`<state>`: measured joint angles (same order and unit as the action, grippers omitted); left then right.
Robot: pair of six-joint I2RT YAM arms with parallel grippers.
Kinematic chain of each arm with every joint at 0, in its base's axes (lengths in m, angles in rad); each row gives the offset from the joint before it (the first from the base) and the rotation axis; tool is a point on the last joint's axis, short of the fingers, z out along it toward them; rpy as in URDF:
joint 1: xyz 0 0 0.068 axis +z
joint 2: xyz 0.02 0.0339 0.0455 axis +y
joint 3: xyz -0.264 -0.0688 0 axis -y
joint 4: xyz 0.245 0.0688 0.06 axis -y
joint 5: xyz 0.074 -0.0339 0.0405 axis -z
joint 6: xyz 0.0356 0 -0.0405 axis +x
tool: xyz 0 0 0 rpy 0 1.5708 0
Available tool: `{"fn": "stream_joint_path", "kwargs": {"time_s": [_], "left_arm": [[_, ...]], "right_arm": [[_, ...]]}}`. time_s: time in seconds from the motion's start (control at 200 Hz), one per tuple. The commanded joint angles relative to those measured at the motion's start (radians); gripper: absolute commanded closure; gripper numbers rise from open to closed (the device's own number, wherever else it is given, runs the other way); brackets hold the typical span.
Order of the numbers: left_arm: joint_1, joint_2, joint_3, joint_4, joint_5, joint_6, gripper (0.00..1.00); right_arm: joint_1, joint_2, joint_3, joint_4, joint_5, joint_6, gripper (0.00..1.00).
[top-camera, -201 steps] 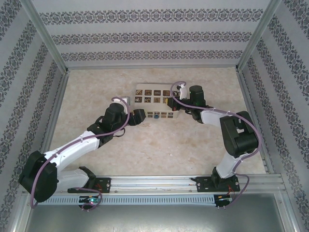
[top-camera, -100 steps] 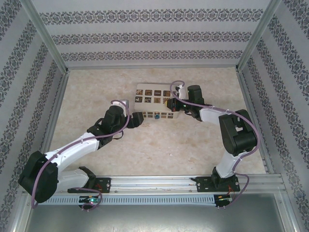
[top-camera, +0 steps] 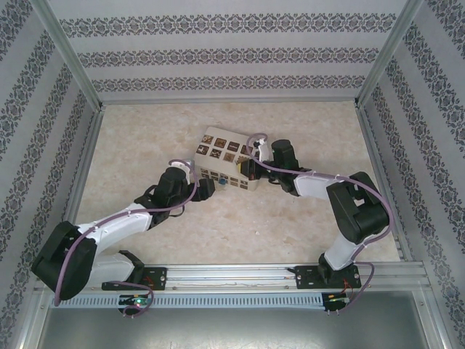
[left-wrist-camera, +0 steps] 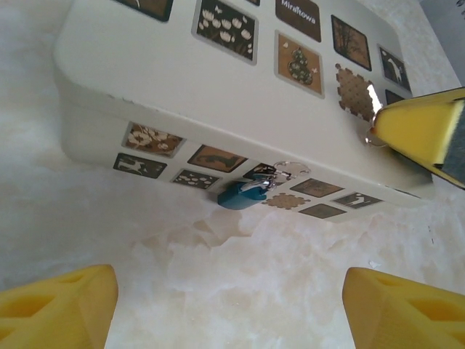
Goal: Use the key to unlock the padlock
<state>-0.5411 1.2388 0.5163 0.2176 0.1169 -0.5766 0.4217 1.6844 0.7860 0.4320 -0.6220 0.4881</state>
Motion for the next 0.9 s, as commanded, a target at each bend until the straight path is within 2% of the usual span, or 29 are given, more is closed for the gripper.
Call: {"fn": "stream_joint_path", "kwargs": {"time_s": [0.0,0.27,0.58,0.894], "left_arm": [[0.010,0.015,-0.032,0.125,0.036,0.050,0.17],[0.033,0.086,-0.056,0.237,0.139,0.113,0.15],[0.067,0.265,0.004,0.309,0.277,0.147,0.15],[0.076,0.447,0.089,0.377,0.313,0.170,0.18]], "right_arm": [[0.012,-0.015,-0.033,-0.160,0.024,0.026,1.00],[0.014,-0.088,0.068,-0.228,0.045,0.000,1.00],[0.043,-0.010,0.153,-0.222,0.075,-0.008,1.00],[0.048,0.054,0.200,-0.242,0.083,-0.032,1.00]]}}
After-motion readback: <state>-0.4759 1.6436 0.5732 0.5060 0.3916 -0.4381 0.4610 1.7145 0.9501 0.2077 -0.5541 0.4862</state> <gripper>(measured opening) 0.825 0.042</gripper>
